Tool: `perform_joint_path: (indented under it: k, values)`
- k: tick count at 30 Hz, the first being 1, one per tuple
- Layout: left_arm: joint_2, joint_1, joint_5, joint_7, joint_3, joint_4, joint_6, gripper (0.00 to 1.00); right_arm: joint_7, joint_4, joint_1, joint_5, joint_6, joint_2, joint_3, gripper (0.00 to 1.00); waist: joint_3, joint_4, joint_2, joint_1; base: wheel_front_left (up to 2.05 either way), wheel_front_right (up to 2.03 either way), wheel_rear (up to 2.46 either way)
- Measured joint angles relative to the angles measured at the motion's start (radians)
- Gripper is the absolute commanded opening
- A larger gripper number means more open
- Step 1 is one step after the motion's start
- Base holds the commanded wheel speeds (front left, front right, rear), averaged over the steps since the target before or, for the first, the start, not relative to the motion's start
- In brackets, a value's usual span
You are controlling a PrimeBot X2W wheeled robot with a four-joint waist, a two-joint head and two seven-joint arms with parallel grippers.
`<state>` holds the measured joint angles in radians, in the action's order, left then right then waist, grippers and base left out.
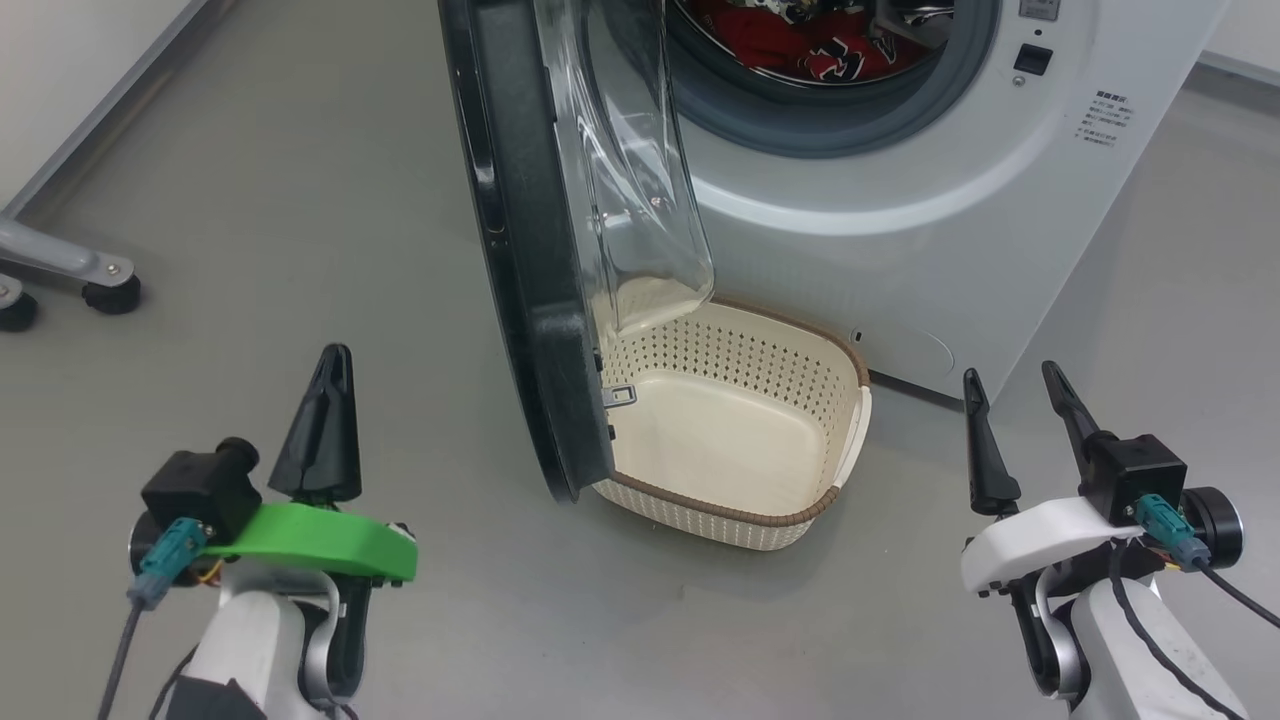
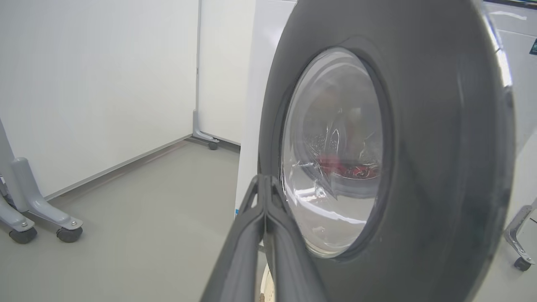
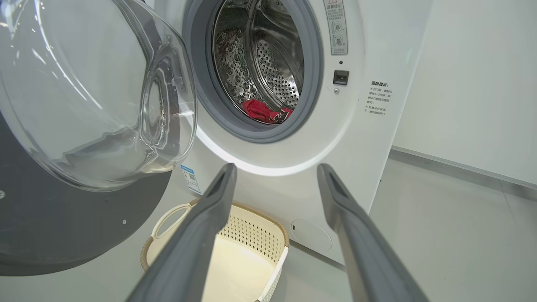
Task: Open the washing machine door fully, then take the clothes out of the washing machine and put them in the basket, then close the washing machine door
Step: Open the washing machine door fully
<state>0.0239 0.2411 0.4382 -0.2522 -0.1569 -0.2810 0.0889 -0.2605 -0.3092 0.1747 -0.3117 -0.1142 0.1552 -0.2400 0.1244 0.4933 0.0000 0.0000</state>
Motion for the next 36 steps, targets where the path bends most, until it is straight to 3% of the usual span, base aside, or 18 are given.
perform_joint_path:
  k: [9,16,20,26,36]
  values:
    - [0.002,0.11,0.004,-0.005,0.005,0.325,0.013,0.0,0.0,0.001,-0.001,0.015,0.013,-0.01,0.012,1.0,-0.001,0.003,0.0,0.0,0.0,0.0,0.0]
    - [0.003,0.131,0.025,-0.006,-0.197,0.47,0.031,0.0,0.0,-0.001,-0.001,0.024,0.028,-0.025,0.017,1.0,-0.003,0.001,0.0,0.0,0.0,0.0,0.0]
    - [0.005,0.123,0.023,-0.006,-0.358,0.469,0.032,0.0,0.0,-0.004,-0.001,0.026,0.034,-0.028,0.025,1.0,-0.006,-0.003,0.0,0.0,0.0,0.0,0.0]
    - [0.015,0.051,-0.002,-0.005,-0.555,0.345,0.032,0.0,0.0,-0.008,-0.002,0.033,0.042,-0.033,0.036,1.0,-0.009,-0.008,0.0,0.0,0.0,0.0,0.0]
    - [0.022,0.026,-0.011,-0.005,-0.554,0.218,0.032,0.0,0.0,-0.01,-0.005,0.052,0.051,-0.037,0.047,1.0,-0.007,-0.012,0.0,0.0,0.0,0.0,0.0]
